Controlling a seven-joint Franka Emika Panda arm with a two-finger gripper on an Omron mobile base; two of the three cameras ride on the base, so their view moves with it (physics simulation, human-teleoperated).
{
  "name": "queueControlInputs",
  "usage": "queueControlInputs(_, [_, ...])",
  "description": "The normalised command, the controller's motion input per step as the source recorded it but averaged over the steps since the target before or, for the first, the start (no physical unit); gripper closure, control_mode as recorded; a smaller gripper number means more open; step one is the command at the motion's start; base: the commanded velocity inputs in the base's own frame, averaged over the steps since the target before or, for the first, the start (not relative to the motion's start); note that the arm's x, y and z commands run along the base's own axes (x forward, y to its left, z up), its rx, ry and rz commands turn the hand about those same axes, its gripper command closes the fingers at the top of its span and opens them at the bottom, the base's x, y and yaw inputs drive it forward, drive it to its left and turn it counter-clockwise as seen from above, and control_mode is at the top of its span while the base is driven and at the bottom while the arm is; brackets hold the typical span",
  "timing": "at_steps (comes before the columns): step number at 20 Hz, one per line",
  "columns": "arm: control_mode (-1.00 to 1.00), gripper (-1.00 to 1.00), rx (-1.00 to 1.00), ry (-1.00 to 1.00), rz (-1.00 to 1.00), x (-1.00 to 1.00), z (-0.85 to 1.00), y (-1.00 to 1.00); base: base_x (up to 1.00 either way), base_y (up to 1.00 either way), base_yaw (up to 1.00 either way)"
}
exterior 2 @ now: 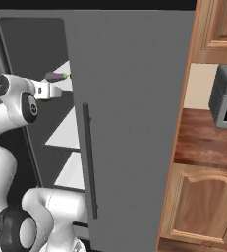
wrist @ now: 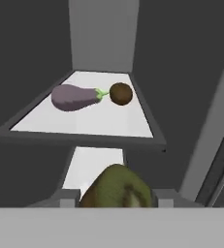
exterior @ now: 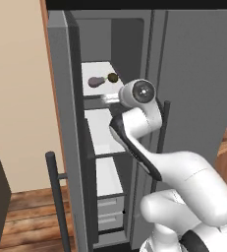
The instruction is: Take the eggplant, kiwi, and kiwi from the freezer and place them in the bowl on the counter.
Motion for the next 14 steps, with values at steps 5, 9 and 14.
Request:
queueControlInputs(5, [-1.00,1.00,0.18,0.36,-0.14,-1.00,0.05,0.00,0.00,0.00,0.00])
queueControlInputs(9, [-1.00,1.00,0.07,0.42,-0.03,-0.76,-0.59,-0.13,0.00,0.00,0.00])
queueControlInputs(14, [-1.00,1.00,0.04,0.18,-0.06,-0.45,-0.56,-0.19,0.00,0.00,0.00])
